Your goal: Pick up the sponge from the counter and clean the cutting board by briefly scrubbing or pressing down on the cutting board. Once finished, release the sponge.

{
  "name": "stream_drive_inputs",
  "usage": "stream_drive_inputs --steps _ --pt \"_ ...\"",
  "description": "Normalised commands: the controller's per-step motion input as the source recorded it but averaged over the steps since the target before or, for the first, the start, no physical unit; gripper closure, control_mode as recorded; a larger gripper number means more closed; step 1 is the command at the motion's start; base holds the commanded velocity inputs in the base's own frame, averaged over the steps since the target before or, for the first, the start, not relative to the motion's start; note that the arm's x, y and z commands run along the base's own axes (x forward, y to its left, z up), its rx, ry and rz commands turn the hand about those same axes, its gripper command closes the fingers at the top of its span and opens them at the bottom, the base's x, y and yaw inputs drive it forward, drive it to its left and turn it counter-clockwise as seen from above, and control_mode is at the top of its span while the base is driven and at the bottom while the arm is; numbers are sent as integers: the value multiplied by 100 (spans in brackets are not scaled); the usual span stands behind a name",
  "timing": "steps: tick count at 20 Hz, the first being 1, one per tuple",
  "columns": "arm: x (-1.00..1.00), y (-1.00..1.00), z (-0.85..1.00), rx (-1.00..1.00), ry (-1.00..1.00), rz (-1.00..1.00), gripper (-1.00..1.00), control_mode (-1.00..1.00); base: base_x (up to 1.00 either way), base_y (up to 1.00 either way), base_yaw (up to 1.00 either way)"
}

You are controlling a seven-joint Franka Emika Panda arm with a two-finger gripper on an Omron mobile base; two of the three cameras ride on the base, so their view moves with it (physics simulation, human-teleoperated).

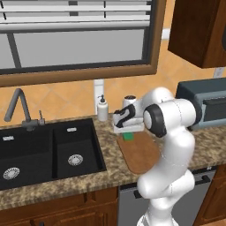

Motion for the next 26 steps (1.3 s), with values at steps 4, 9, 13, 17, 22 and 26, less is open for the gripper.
stream_drive_inputs --steps 4,9,13,17,22,26 --pt "-70 -16 -7 0 -5 0 100 -100 0 0 0" --pt "-59 -1 -18 0 -2 2 100 -100 0 0 0" --pt "-61 -14 -23 0 -1 4 100 -100 0 0 0" --pt "-53 -35 -35 0 0 4 100 -100 0 0 0" --pt "-65 -33 -47 0 0 7 100 -100 0 0 0" --pt "-96 -11 -62 0 0 11 100 -100 0 0 0"
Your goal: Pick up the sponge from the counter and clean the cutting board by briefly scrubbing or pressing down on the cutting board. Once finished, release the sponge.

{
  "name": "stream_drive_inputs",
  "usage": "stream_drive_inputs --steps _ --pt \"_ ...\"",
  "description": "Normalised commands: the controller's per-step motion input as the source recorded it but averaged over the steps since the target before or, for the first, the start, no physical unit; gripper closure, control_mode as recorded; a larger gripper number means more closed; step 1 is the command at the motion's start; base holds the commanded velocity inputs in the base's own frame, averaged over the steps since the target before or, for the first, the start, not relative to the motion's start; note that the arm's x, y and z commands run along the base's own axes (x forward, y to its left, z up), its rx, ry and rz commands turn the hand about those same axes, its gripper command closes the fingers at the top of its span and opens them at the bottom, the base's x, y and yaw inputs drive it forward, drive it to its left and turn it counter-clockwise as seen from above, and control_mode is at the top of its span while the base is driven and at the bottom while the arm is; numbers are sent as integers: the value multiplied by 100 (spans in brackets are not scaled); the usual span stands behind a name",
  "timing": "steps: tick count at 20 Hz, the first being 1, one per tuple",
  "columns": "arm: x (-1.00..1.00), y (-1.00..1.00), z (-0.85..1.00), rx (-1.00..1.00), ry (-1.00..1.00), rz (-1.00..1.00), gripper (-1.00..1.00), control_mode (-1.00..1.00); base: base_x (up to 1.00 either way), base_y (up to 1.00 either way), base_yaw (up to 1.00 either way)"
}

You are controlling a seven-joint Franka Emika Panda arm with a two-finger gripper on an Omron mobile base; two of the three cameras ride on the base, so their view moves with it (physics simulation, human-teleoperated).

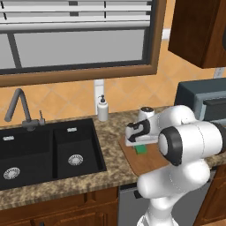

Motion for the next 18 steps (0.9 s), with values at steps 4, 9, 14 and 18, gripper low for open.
stream_drive_inputs --steps 4,9,14,18 --pt "-100 -8 -60 0 0 11 100 -100 0 0 0" --pt "-100 -19 -50 0 -2 13 100 -100 0 0 0" --pt "-100 -30 -34 0 -3 14 100 -100 0 0 0" --pt "-48 -52 -19 0 -1 13 100 -100 0 0 0"
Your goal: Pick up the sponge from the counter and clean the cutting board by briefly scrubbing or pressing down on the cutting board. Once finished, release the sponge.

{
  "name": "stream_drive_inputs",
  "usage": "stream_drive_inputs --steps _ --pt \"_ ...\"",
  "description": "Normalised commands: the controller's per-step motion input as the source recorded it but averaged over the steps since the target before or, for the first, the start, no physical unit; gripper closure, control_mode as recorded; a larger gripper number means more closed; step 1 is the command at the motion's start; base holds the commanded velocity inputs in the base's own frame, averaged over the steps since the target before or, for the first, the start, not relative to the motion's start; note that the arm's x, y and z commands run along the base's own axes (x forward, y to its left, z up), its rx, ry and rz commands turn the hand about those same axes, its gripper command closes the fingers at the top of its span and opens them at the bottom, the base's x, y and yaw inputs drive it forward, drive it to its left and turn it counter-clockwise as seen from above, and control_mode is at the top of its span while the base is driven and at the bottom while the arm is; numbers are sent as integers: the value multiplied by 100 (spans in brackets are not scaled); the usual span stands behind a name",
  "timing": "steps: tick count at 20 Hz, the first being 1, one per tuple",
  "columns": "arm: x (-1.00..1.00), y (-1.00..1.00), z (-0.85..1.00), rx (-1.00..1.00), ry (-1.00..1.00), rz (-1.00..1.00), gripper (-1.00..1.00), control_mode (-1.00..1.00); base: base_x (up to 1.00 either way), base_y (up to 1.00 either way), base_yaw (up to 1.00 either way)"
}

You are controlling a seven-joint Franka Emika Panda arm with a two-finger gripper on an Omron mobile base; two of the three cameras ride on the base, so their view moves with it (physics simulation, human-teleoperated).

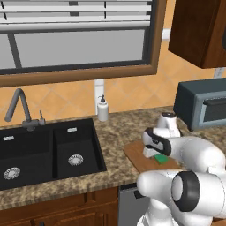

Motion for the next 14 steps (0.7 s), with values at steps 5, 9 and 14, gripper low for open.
stream_drive_inputs --steps 5,9,14 --pt "18 -53 -31 0 0 7 100 -100 0 0 0" --pt "39 -12 -46 0 0 4 100 -100 0 0 0" --pt "65 0 -21 0 -5 -2 100 -100 0 0 0"
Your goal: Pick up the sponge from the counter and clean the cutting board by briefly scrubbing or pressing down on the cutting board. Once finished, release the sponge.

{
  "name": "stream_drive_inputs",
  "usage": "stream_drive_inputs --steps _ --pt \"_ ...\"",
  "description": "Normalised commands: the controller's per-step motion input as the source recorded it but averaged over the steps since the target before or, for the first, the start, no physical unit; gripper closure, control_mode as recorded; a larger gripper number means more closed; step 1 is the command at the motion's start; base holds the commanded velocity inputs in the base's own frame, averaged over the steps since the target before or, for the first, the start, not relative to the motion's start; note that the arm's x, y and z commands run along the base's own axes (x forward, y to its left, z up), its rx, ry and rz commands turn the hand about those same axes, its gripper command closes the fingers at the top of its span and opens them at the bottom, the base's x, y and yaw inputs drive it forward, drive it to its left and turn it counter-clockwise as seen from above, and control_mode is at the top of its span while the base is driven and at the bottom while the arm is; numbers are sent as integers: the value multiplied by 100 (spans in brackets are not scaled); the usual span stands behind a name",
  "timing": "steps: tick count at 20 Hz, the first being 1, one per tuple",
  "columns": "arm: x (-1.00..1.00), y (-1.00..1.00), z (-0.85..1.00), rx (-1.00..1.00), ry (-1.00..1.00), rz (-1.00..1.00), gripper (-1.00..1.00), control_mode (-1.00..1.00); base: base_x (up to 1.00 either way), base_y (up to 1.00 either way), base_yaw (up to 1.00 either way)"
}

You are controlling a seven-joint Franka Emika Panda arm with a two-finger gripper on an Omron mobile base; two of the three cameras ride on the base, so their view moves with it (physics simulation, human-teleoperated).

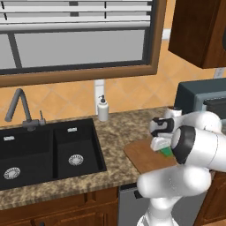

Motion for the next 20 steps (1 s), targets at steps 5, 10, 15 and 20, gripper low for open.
stream_drive_inputs --steps 5,10,15,20 --pt "53 0 0 0 -11 -7 100 -100 0 0 0" --pt "8 2 0 6 -15 -8 100 -100 0 0 0" --pt "-100 0 -5 14 -7 0 100 -100 0 0 0" --pt "-92 3 -1 5 0 8 100 -100 0 0 0"
